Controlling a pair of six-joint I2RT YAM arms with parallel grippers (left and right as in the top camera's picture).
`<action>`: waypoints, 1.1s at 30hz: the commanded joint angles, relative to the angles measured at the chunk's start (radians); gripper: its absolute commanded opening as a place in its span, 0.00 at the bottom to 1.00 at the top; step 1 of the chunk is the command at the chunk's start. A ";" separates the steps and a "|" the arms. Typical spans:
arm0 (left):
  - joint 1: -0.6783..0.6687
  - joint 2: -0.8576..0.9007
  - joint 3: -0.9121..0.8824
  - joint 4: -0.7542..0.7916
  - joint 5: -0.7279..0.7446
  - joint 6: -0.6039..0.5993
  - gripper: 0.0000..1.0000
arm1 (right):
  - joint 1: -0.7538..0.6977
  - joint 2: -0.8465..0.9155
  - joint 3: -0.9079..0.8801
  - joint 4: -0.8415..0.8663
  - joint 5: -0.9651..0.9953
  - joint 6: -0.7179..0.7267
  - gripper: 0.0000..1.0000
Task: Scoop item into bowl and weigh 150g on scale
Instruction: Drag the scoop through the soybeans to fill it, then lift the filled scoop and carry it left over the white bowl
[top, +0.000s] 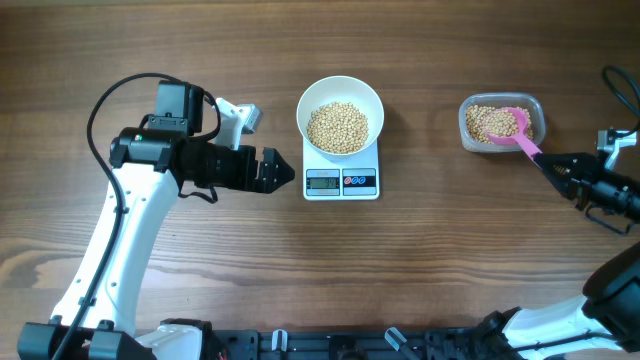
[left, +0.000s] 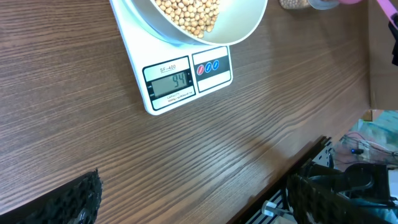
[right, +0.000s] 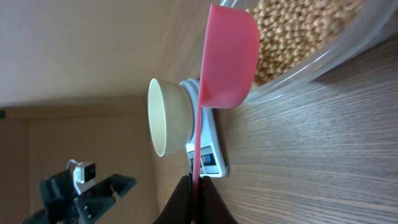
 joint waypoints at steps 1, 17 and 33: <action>0.004 0.000 -0.010 0.002 0.019 0.020 1.00 | -0.002 0.012 -0.005 -0.035 -0.089 -0.123 0.04; 0.004 0.000 -0.010 0.002 0.019 0.020 1.00 | 0.044 0.012 -0.004 -0.259 -0.137 -0.318 0.04; 0.004 0.000 -0.010 0.002 0.019 0.020 1.00 | 0.418 0.011 0.079 -0.288 -0.239 -0.313 0.04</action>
